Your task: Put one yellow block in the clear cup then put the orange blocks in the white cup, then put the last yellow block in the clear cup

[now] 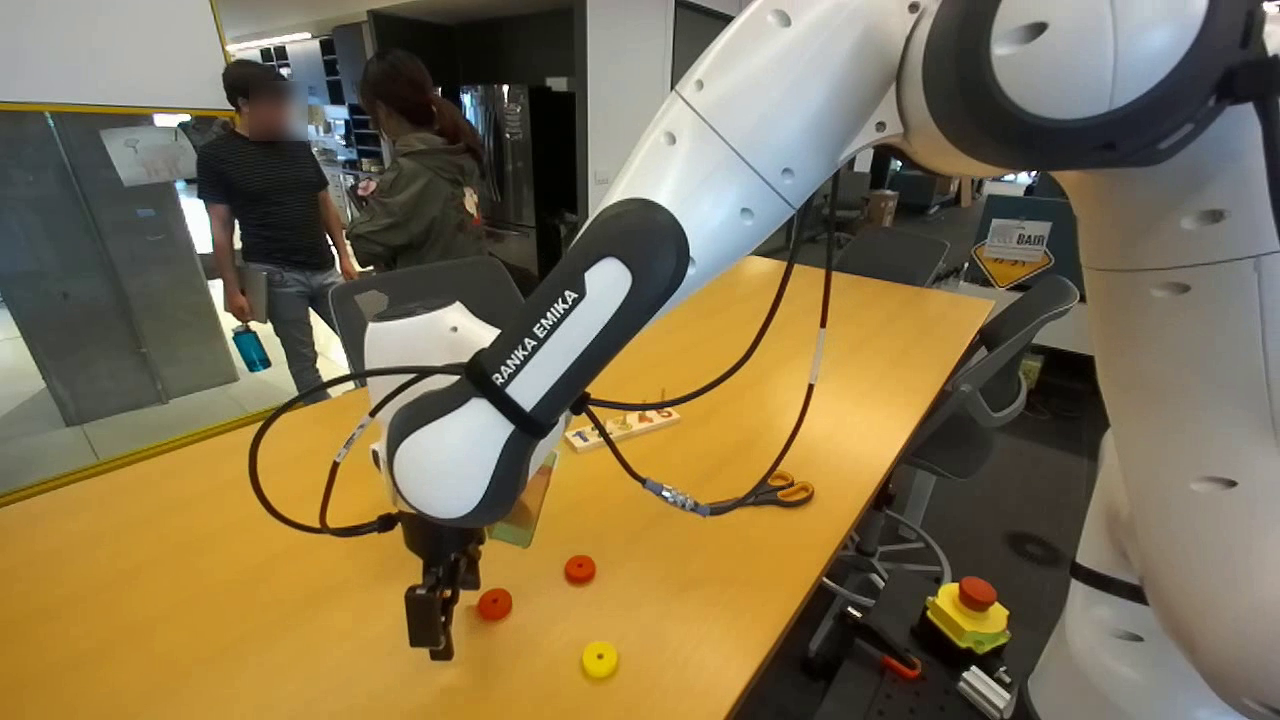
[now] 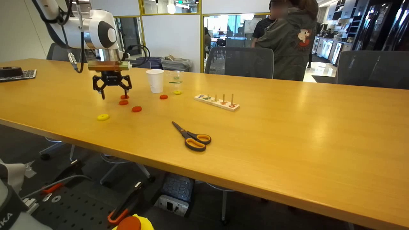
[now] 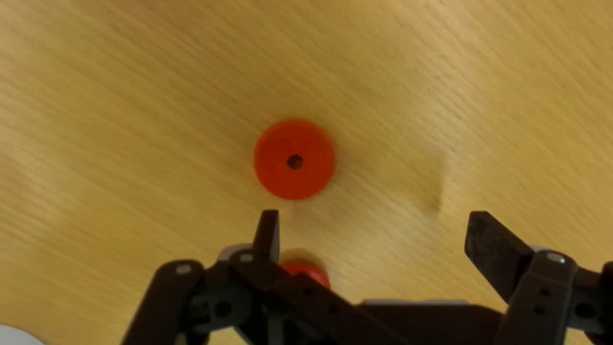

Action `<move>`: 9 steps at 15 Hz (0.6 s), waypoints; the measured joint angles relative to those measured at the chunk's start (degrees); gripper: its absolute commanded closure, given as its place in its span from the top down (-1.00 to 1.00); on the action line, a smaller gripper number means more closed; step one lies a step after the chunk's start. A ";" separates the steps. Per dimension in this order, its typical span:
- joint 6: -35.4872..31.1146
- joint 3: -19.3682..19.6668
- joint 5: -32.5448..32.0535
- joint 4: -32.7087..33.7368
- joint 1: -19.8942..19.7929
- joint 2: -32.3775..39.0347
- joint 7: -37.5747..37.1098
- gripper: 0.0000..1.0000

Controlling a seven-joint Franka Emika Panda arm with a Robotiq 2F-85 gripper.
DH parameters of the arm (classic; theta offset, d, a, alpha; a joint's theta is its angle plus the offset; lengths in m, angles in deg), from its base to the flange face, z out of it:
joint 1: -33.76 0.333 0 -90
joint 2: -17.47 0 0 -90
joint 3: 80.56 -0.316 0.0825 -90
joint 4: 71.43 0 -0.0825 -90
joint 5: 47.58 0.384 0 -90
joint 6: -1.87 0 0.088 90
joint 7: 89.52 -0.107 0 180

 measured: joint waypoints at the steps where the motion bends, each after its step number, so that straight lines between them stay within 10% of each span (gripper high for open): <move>1: 0.00 0.02 -0.74 0.45 0.25 0.50 -0.33 1.00; 9: 0.02 0.69 -5.77 5.47 1.94 3.74 -2.94 1.00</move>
